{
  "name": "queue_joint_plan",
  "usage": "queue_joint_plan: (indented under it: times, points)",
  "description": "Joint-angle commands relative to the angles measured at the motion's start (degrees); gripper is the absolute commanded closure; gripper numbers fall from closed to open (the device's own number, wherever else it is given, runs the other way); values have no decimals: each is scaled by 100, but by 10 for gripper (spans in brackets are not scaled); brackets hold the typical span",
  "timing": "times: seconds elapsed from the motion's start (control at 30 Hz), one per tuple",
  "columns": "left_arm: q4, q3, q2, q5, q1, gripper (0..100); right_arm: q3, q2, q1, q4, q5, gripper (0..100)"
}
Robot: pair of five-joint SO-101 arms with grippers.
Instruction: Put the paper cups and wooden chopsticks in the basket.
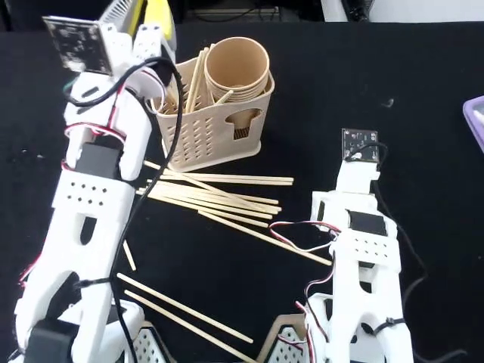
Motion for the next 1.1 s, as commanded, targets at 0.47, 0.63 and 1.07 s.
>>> queue_joint_plan:
  times: [0.47, 0.63, 1.07]
  points:
    - [202, 470, -62, -44, 31, 888, -13, -198, -88, -79, 18, 816]
    - [1020, 154, -70, -18, 31, 866, -13, -198, -88, -79, 18, 816]
    - [3112, -505, -1169, -53, -998, 863, -13, -198, -88, -79, 18, 816]
